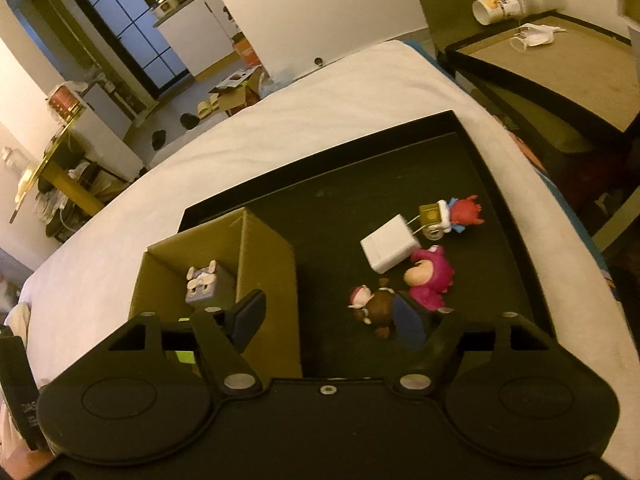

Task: Organize rigid objects
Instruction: 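Move the right tool back over the tray to the brown bear figure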

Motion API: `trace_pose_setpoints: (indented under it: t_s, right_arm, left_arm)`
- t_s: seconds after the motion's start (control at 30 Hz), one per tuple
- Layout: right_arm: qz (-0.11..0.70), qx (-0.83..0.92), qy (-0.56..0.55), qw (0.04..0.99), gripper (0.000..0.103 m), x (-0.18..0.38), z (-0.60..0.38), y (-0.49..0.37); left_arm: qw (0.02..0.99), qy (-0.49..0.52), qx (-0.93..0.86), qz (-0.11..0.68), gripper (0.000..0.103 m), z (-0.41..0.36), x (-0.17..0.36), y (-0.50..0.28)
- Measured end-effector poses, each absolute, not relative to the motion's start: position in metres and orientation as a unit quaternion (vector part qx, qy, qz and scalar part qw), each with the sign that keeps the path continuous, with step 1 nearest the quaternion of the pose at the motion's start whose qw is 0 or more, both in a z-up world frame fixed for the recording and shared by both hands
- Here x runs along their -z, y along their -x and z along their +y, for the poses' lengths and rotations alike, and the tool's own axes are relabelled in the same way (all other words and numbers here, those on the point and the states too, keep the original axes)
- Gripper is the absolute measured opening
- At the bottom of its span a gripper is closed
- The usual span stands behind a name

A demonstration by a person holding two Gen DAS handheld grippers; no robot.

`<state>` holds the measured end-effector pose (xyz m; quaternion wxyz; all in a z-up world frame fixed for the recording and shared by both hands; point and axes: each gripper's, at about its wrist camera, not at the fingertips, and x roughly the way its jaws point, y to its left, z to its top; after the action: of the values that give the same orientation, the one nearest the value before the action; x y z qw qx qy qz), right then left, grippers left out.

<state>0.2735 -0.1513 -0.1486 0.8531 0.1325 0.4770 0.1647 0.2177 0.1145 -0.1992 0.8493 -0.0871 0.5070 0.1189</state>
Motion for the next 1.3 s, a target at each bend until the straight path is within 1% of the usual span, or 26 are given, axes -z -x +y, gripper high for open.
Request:
trace_pose_setpoints:
  t_s: [0.5, 0.73, 0.97, 1.3]
  right_arm:
    - [0.483, -0.141, -0.116, 0.856, 0.071, 0.177, -0.165, -0.284]
    - [0.501, -0.144, -0.118, 0.845, 0.06, 0.202, -0.157, -0.289]
    - [0.511, -0.143, -0.112, 0.84, 0.057, 0.219, -0.145, -0.294]
    - [0.515, -0.141, -0.116, 0.838, 0.057, 0.223, -0.125, -0.303]
  left_arm:
    - [0.847, 0.096, -0.127, 0.508, 0.01, 0.115, 0.2, -0.219]
    - [0.847, 0.095, -0.125, 0.508, 0.011, 0.116, 0.201, -0.219]
    - [0.846, 0.099, -0.127, 0.508, 0.011, 0.116, 0.202, -0.219]
    - [0.847, 0.104, -0.131, 0.505, 0.011, 0.116, 0.202, -0.218]
